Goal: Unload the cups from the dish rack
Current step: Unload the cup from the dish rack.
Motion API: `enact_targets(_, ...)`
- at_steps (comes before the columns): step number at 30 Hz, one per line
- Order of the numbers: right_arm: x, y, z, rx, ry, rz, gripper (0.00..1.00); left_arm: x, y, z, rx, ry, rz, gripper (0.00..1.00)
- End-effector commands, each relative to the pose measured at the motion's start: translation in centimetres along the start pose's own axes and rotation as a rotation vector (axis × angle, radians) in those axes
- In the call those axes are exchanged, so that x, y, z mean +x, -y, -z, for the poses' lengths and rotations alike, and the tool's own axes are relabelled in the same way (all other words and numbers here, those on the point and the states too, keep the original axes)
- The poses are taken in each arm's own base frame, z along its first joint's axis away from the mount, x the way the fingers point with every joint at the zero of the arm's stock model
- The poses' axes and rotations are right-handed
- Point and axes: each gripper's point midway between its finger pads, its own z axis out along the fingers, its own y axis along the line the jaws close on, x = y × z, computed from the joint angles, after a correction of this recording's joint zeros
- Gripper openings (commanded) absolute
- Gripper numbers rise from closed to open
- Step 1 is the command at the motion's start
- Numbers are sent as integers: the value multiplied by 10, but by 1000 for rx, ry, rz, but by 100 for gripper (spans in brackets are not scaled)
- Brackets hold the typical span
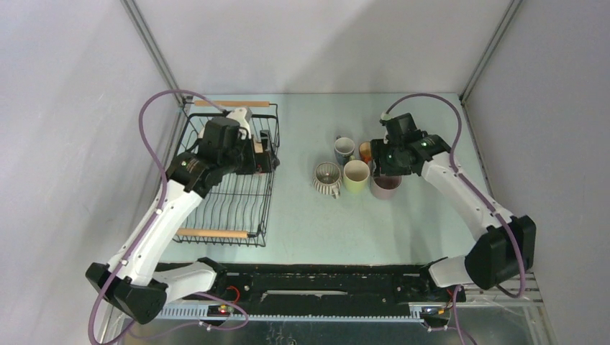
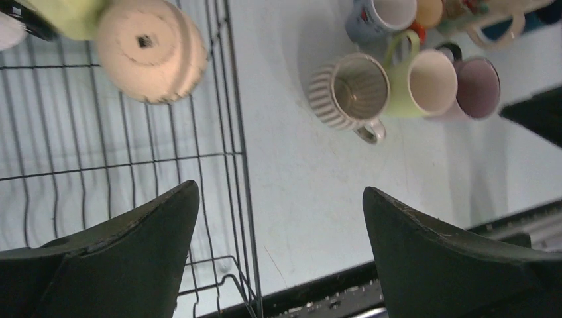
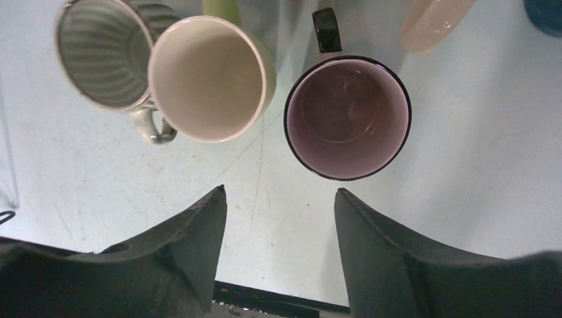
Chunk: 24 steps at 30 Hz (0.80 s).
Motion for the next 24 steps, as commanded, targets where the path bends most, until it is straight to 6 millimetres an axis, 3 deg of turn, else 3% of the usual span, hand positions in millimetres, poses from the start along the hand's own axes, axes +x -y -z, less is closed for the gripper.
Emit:
enact_targets(1, -23, -15, 37, -82, 128, -11, 72, -39, -23, 10, -158, 120, 70, 100)
enact_targets(9, -29, -22, 64, -146, 200, -12, 86, -70, -80, -7, -377, 174, 226, 100)
enact_targets(18, -27, -30, 69, -193, 215, 7, 91, -97, -152, -32, -552, 220, 420, 100)
enact_targets(24, -22, -35, 71, -214, 215, 17, 91, -122, -174, -59, -570, 213, 421, 100)
